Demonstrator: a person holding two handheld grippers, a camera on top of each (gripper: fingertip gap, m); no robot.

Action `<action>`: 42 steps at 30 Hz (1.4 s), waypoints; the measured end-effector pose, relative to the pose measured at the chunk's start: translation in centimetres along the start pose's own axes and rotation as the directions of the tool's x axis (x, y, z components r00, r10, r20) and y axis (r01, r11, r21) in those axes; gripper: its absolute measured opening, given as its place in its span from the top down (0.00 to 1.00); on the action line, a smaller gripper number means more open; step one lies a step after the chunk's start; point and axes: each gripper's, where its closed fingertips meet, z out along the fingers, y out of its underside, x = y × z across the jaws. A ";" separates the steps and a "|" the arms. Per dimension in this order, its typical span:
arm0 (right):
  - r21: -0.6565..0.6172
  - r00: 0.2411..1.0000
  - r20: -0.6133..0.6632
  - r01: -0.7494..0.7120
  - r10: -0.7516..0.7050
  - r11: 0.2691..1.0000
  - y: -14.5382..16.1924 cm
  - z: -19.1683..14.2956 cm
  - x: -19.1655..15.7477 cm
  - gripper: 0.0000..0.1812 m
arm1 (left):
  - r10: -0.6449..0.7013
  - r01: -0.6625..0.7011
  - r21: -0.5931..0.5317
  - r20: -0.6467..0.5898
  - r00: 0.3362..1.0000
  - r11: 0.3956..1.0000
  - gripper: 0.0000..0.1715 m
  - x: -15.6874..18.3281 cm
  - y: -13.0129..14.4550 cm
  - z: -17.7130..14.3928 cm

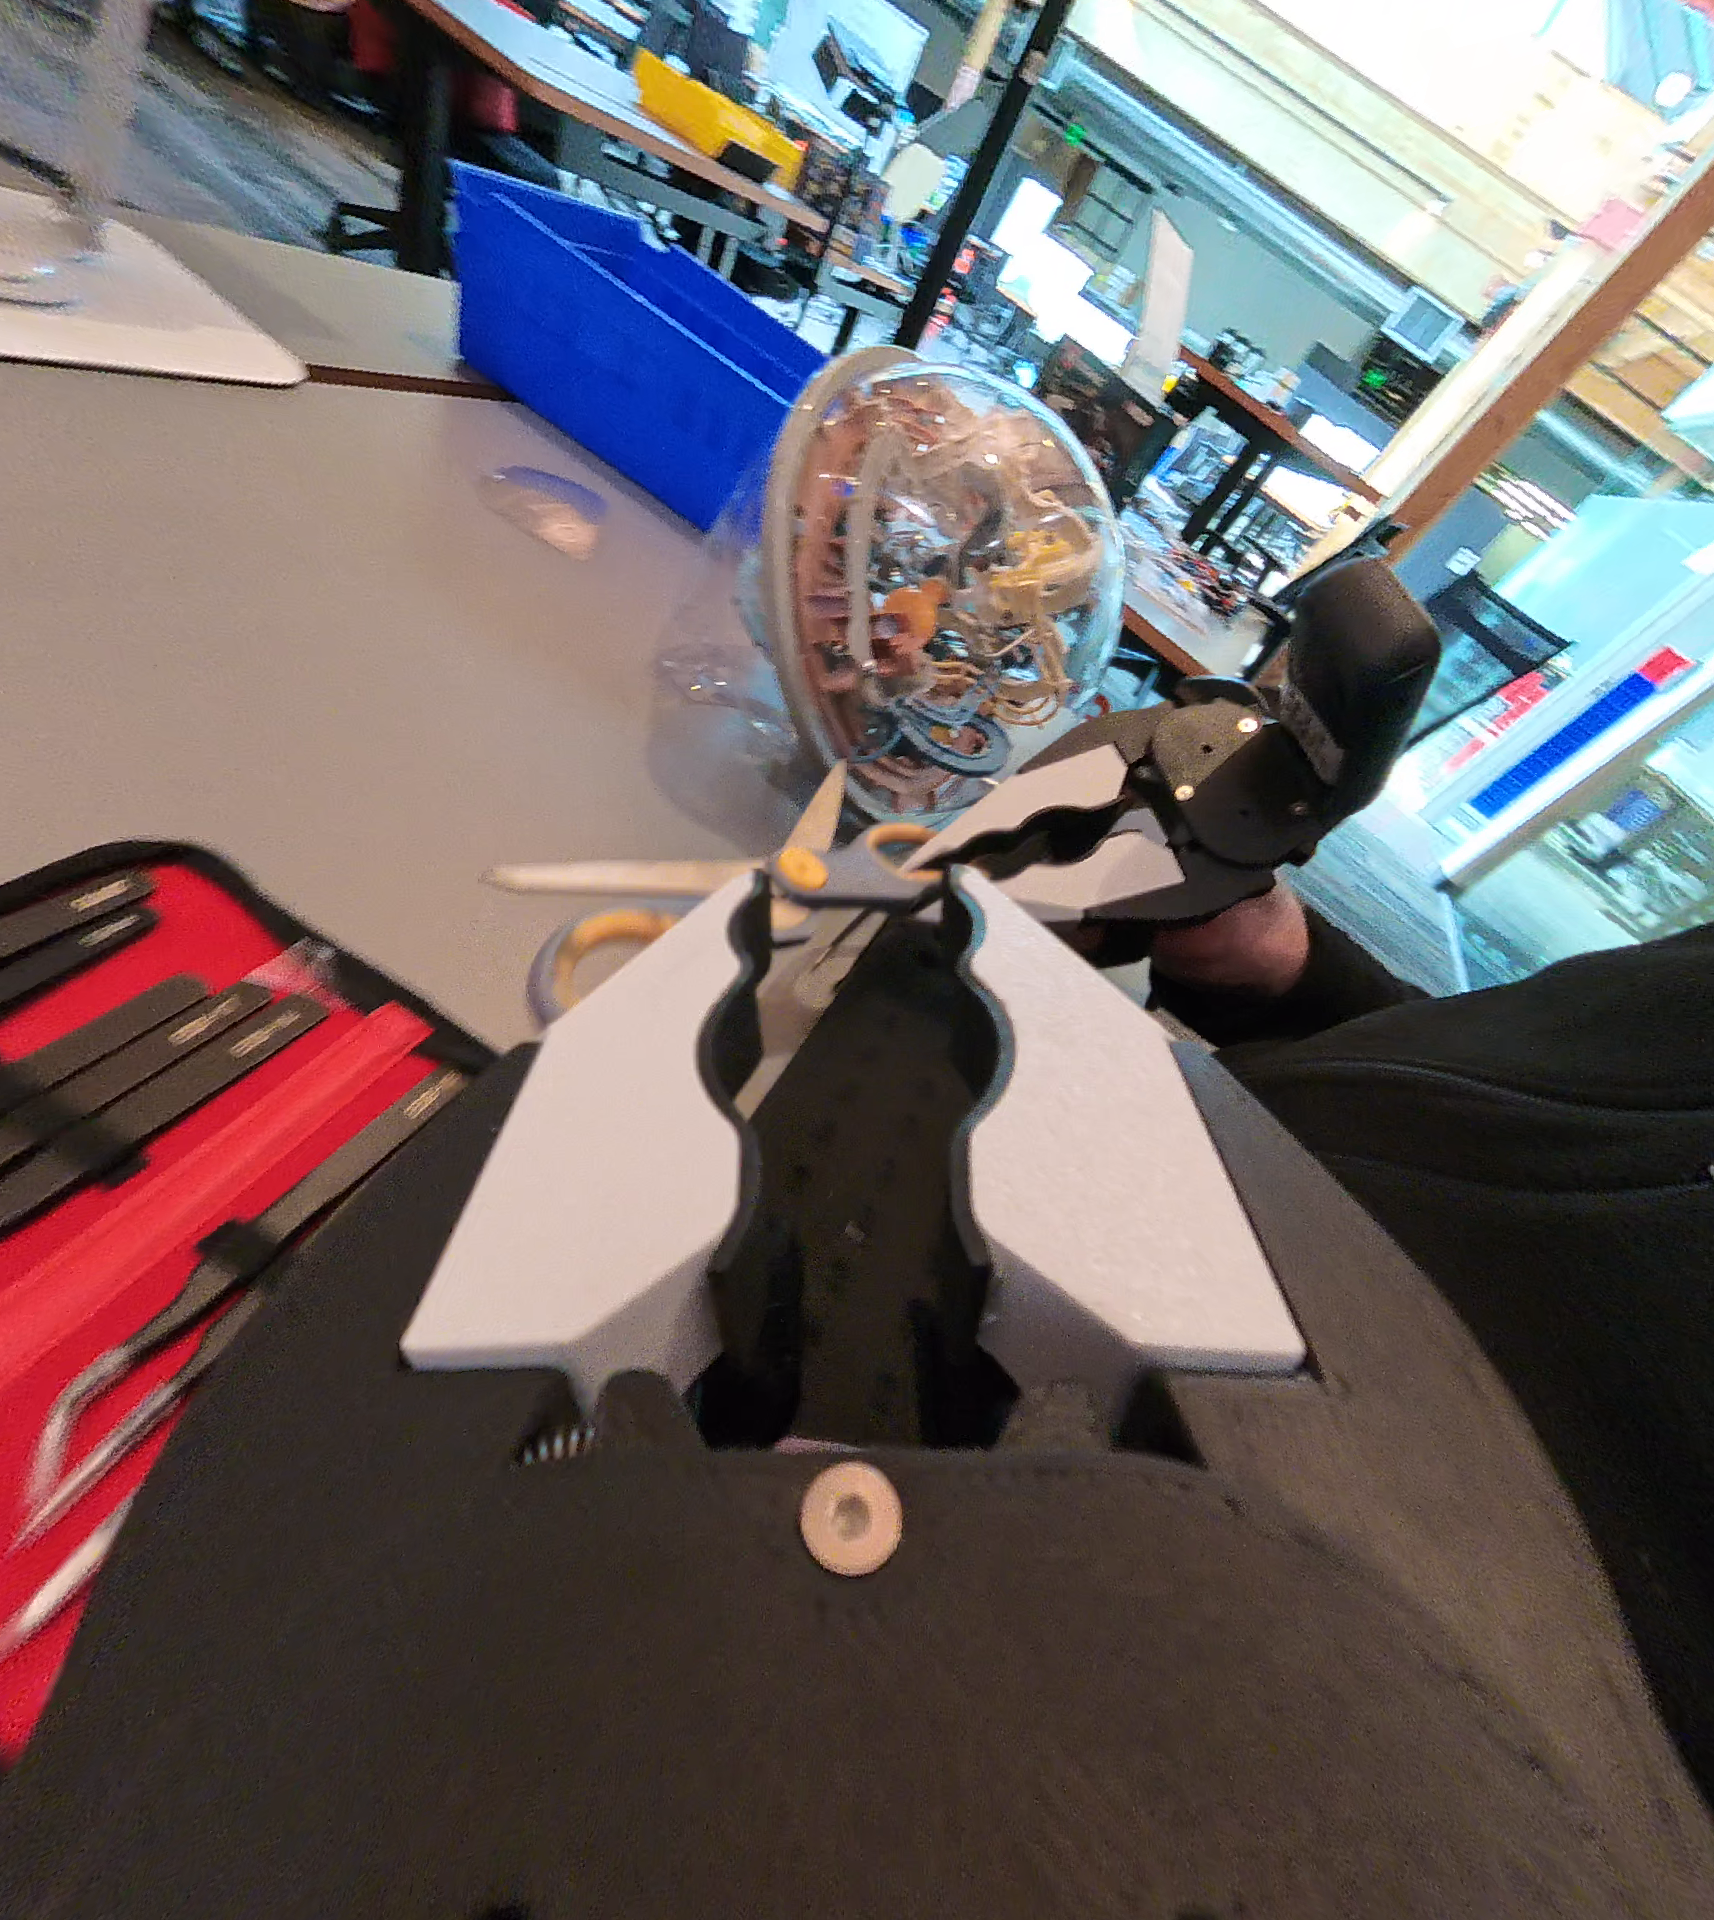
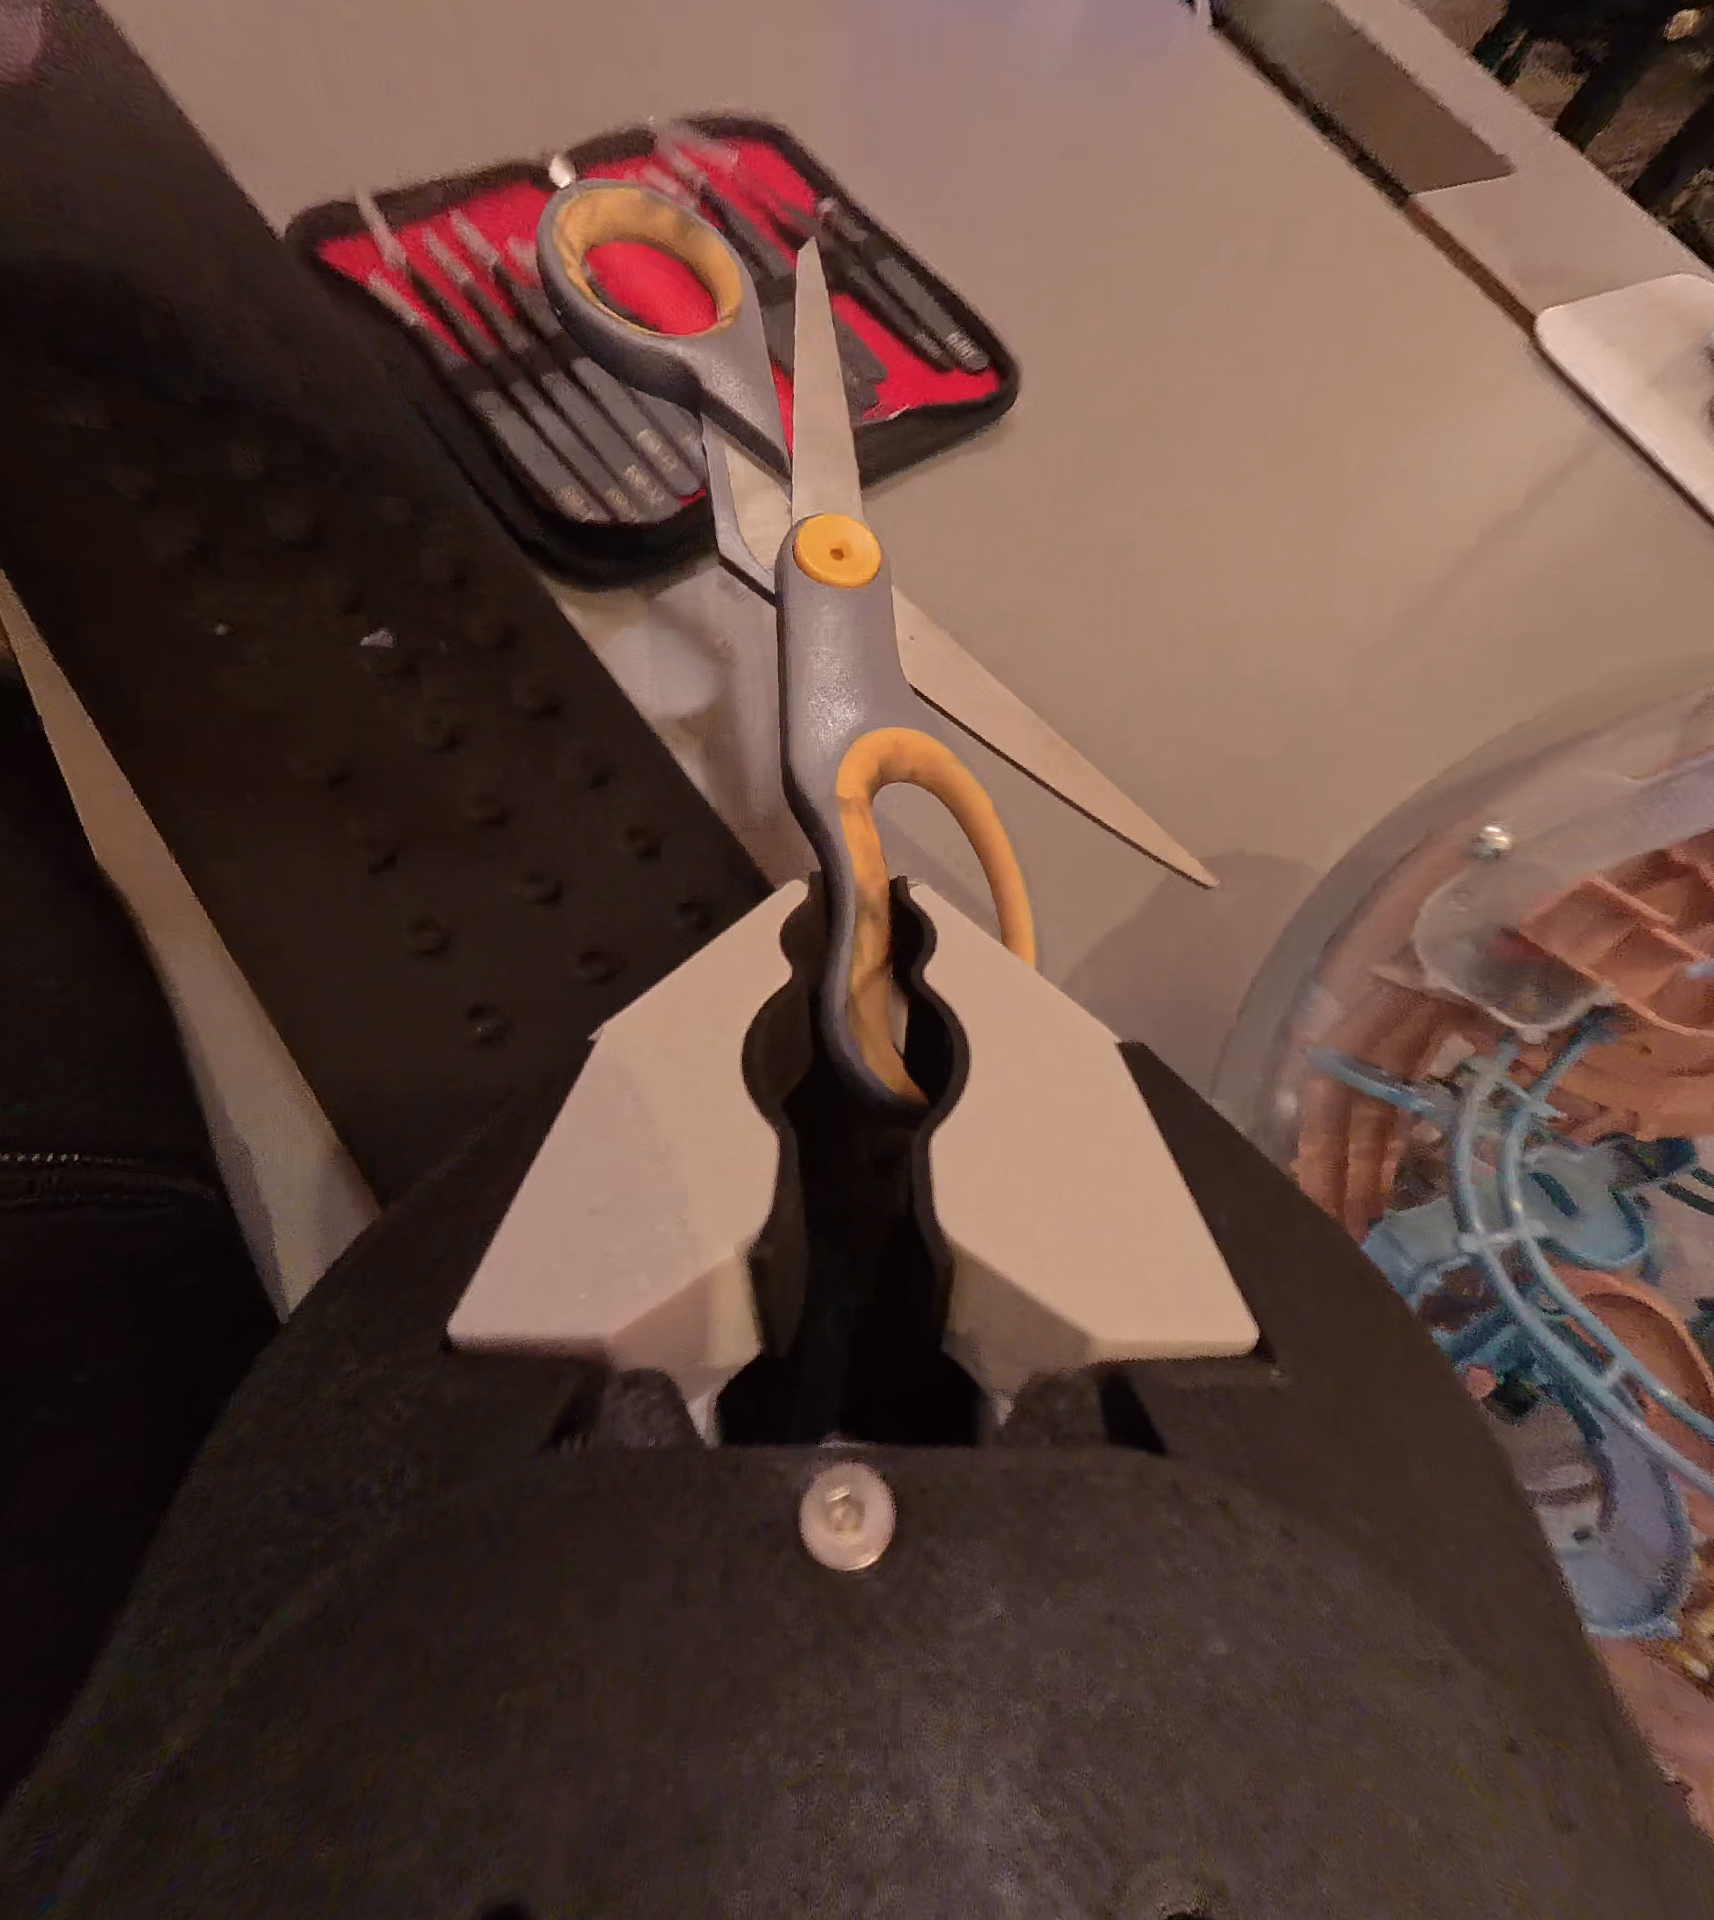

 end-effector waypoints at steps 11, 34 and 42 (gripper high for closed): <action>0.089 0.965 -0.132 0.238 -0.225 0.967 -3.2 -2.2 1.1 0.96 | -0.205 0.183 -0.147 -0.152 0.967 0.972 0.68 -1.3 2.2 1.0; 0.561 0.896 0.321 -0.440 0.305 0.701 -11.5 -5.2 2.6 0.93 | 0.440 -0.470 0.314 0.166 0.883 0.825 0.98 7.3 -4.1 9.0; 0.549 0.757 0.553 -0.646 0.349 0.531 -11.2 -7.0 3.4 0.92 | 0.537 -0.564 0.285 0.174 0.825 0.775 0.98 8.5 -4.2 10.4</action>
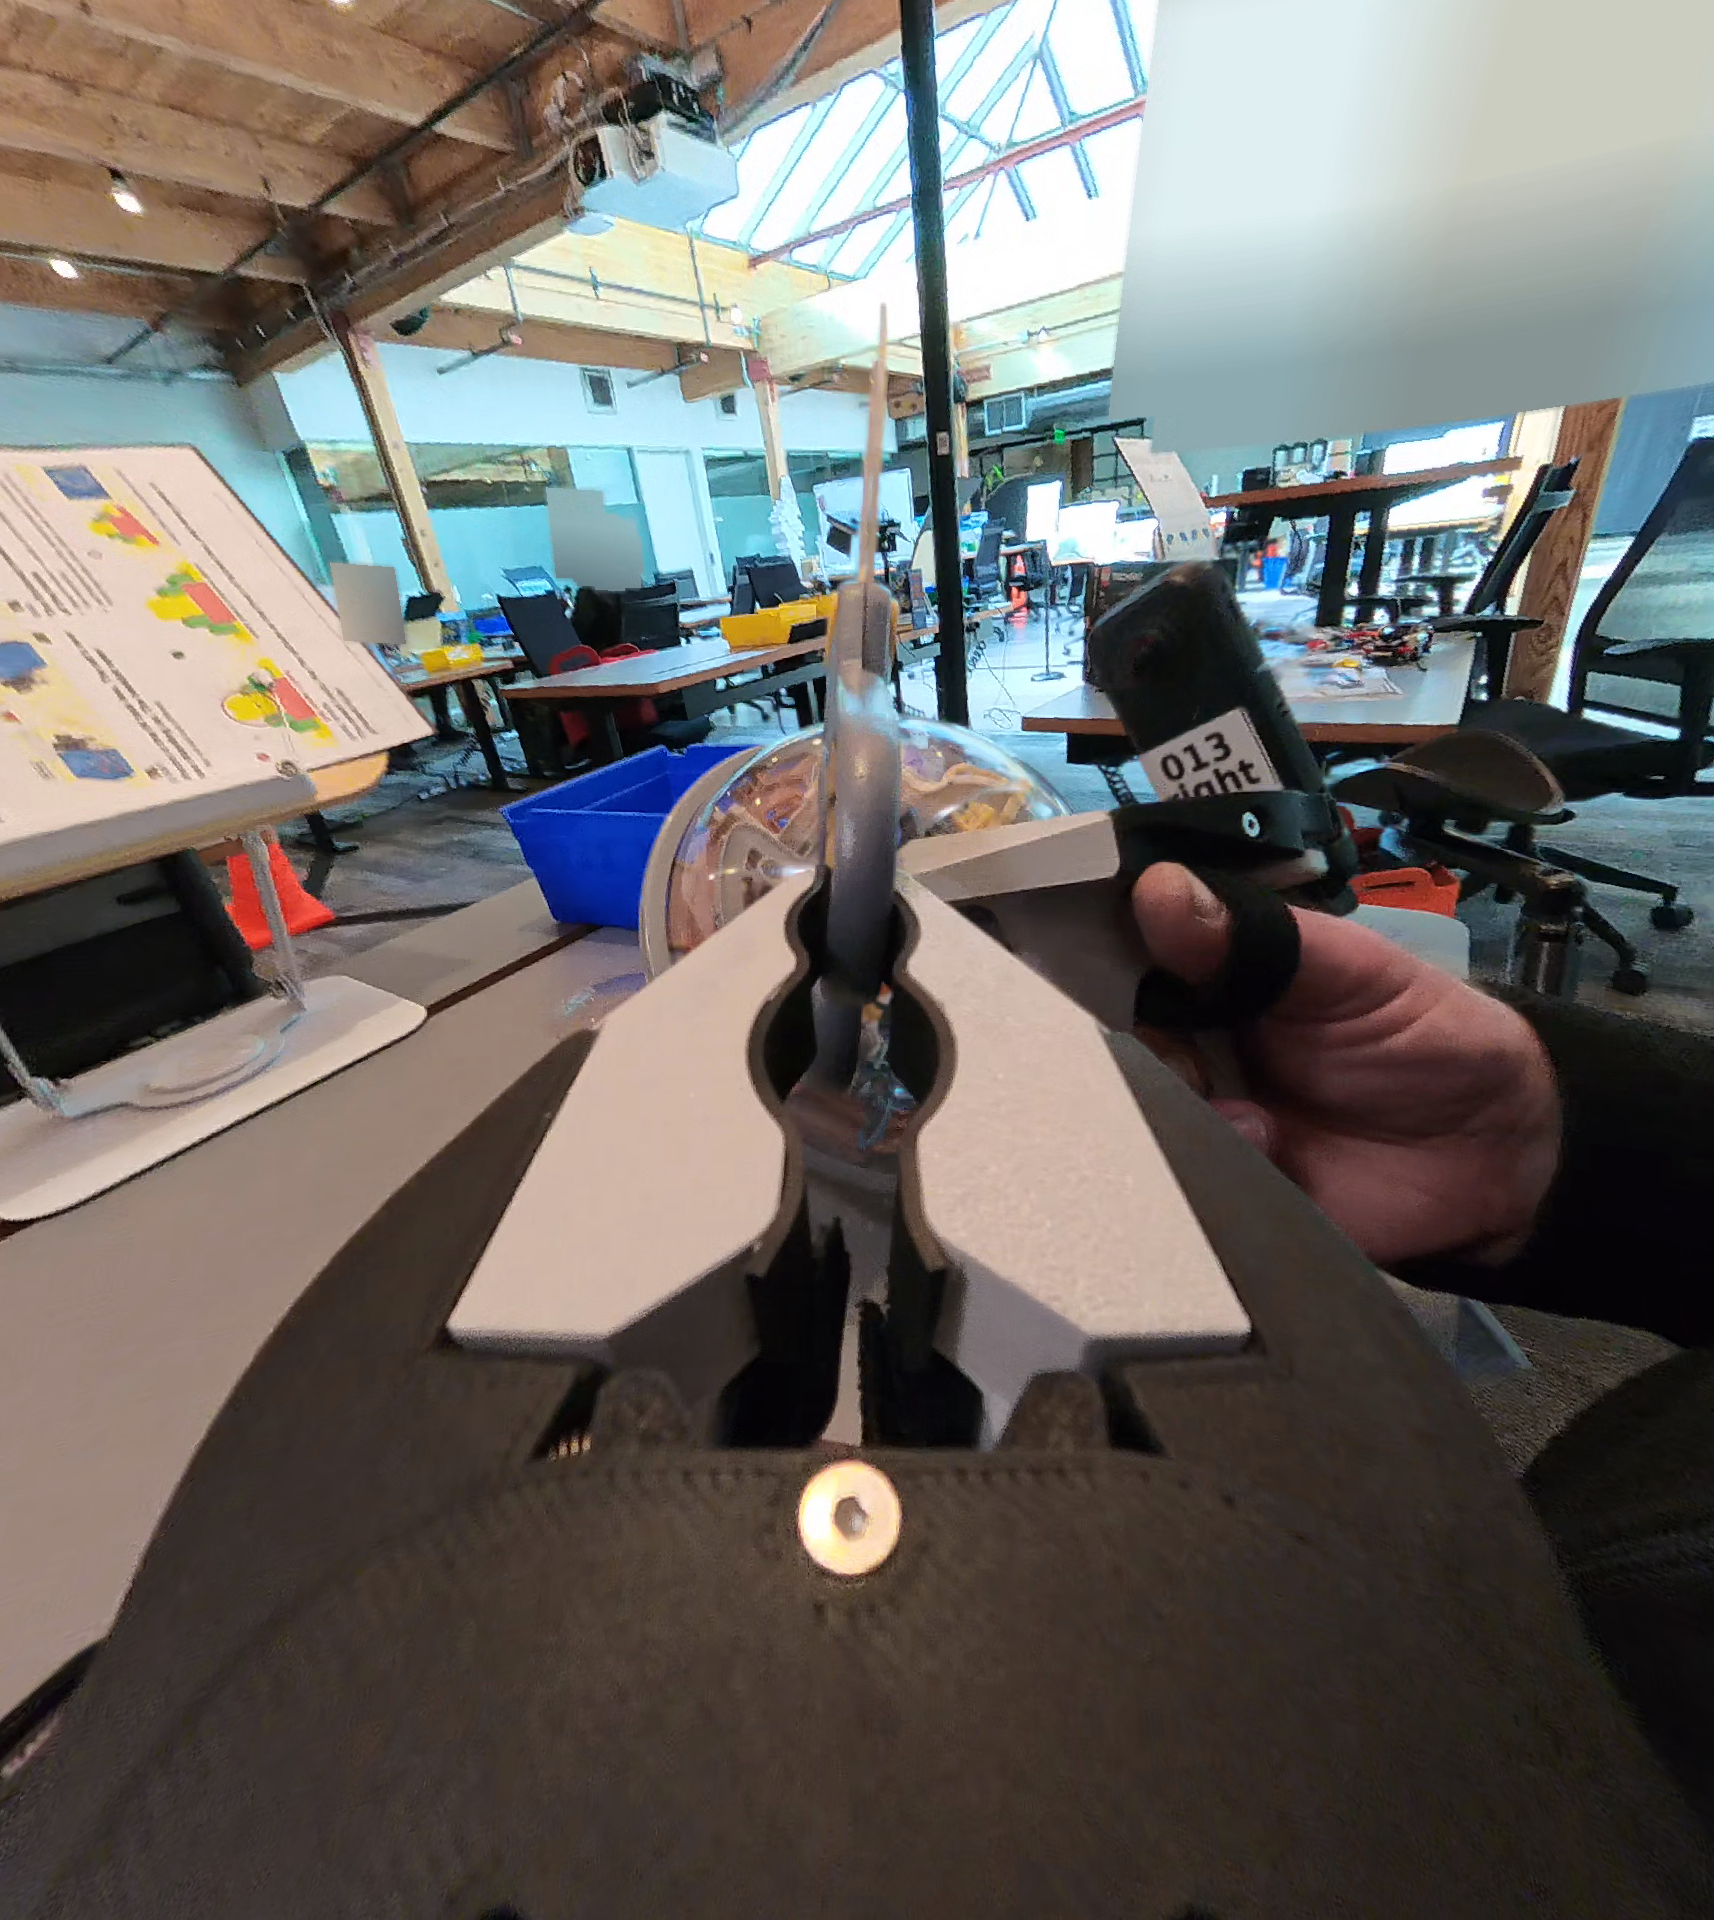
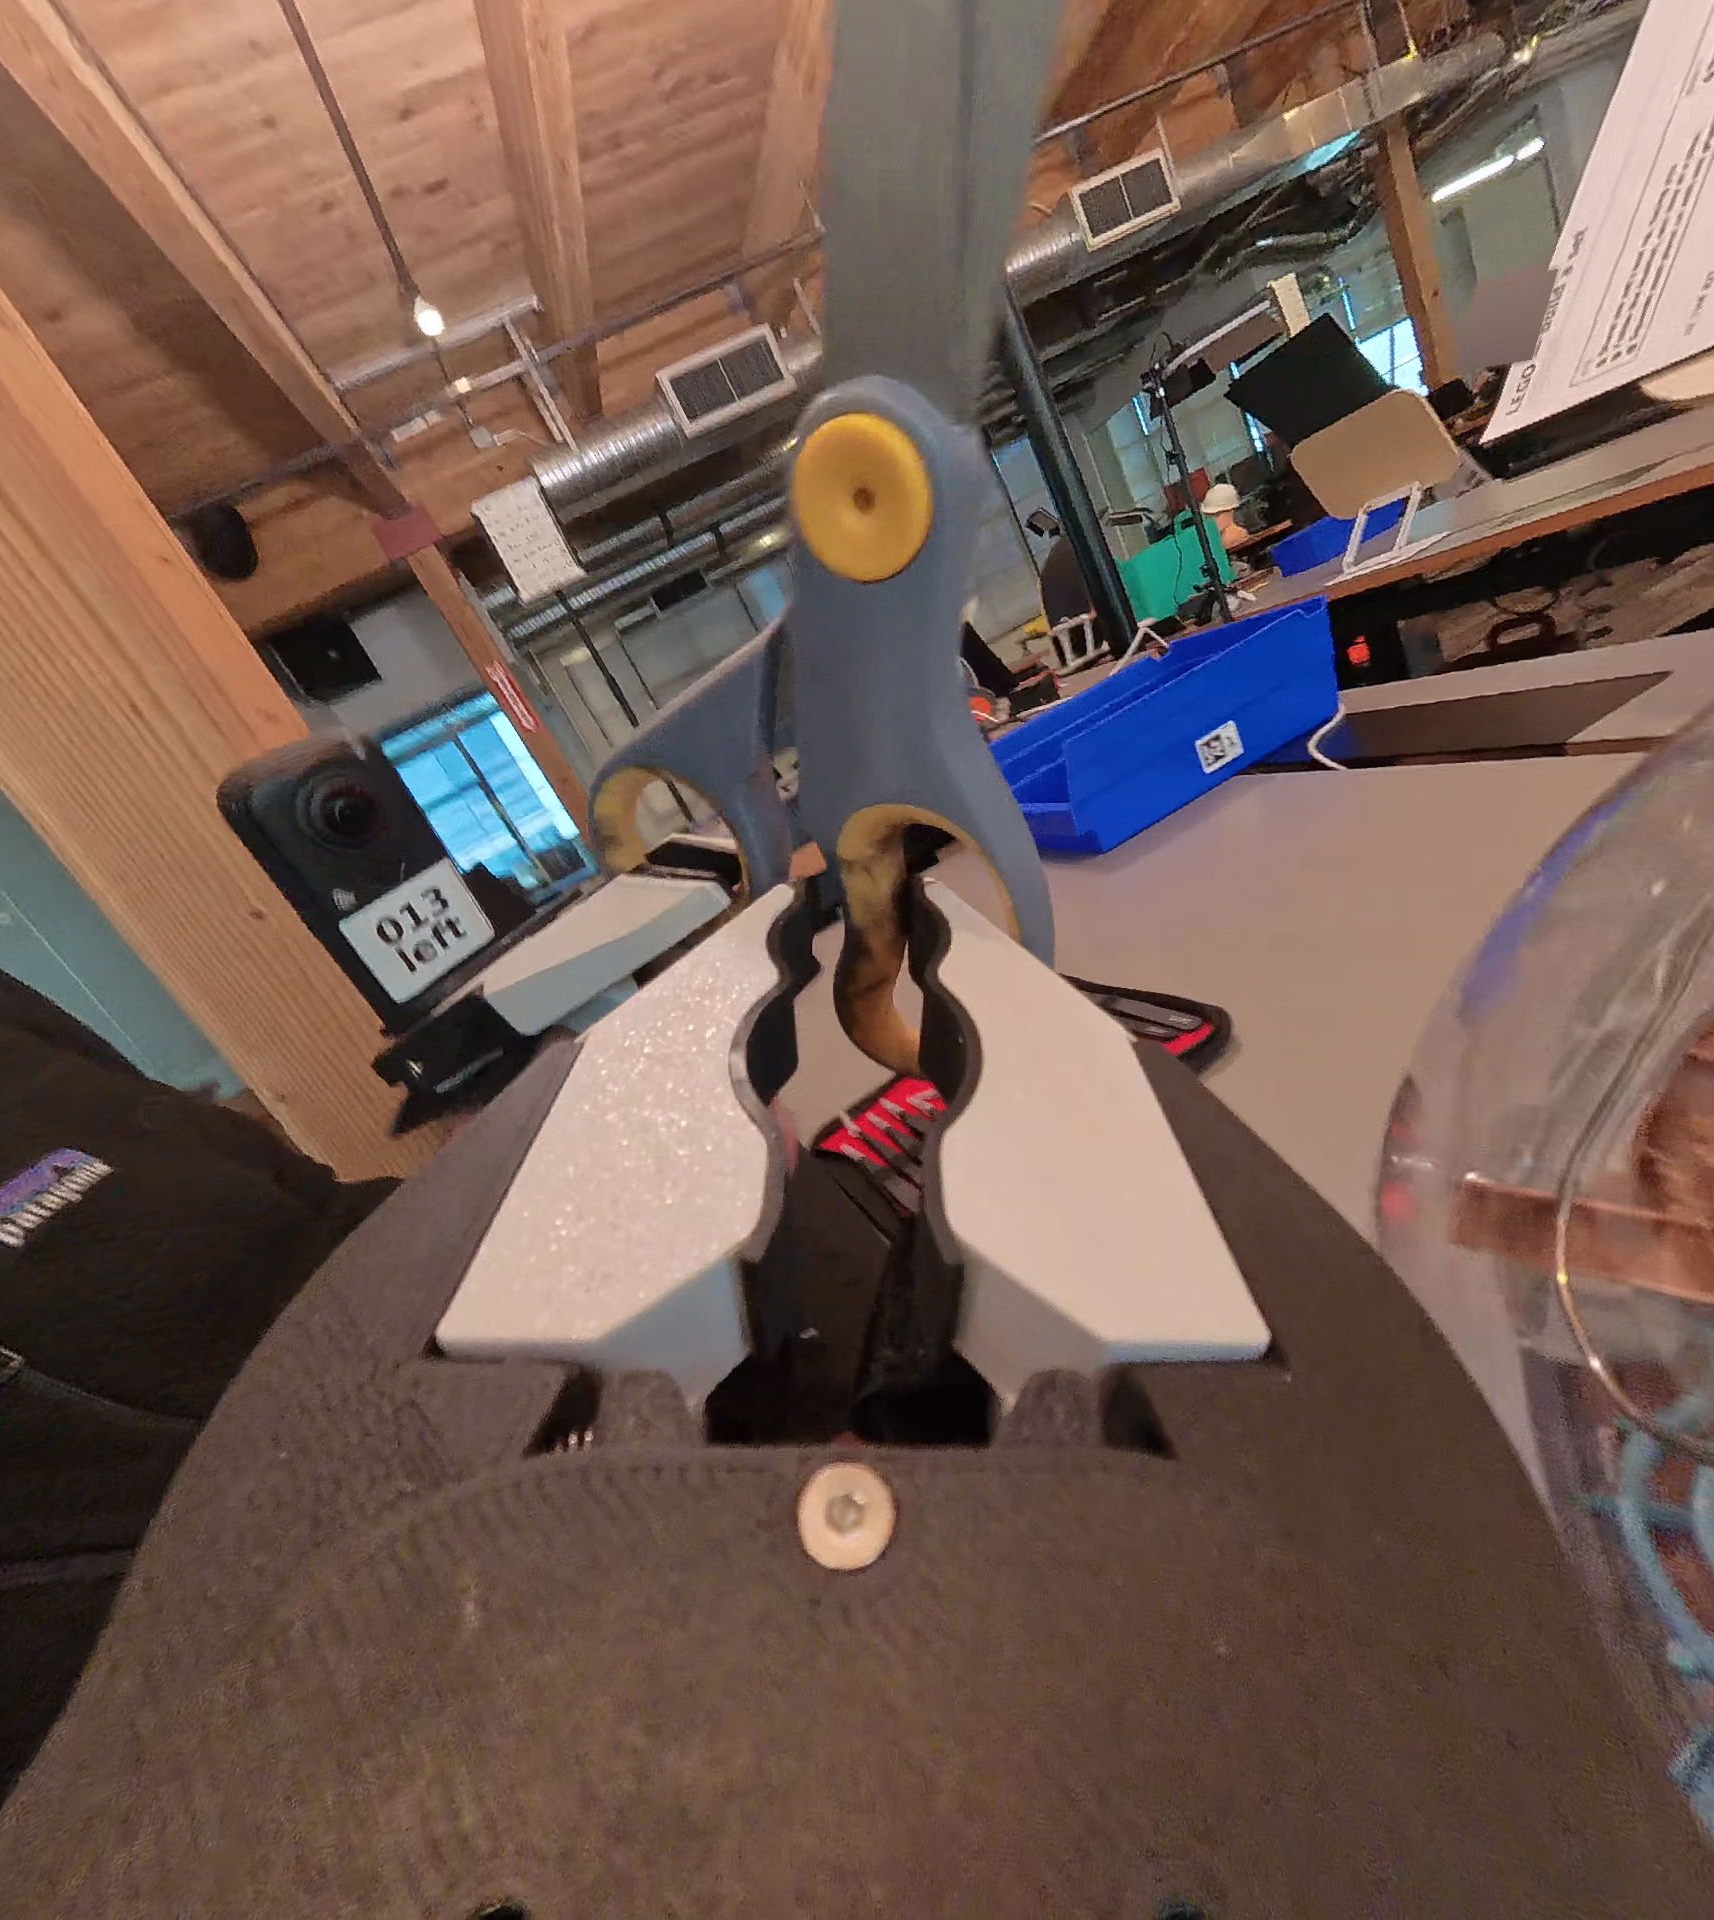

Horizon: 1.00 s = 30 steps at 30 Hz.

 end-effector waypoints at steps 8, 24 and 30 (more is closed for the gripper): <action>0.010 0.994 0.093 -0.056 0.055 0.998 -0.2 -1.2 -1.0 0.75 | -0.105 0.104 -0.014 -0.083 0.991 0.994 0.98 0.8 -0.4 0.9; 0.130 0.995 0.101 -0.025 0.012 0.991 -1.9 -1.9 -2.2 0.85 | 0.412 -0.412 -0.005 -0.039 0.911 0.911 0.97 4.9 0.6 2.5; 0.025 0.991 0.051 0.119 -0.120 0.993 -0.6 -2.5 -3.2 0.88 | 0.406 -0.413 0.009 -0.201 0.892 0.911 0.86 6.7 0.8 0.3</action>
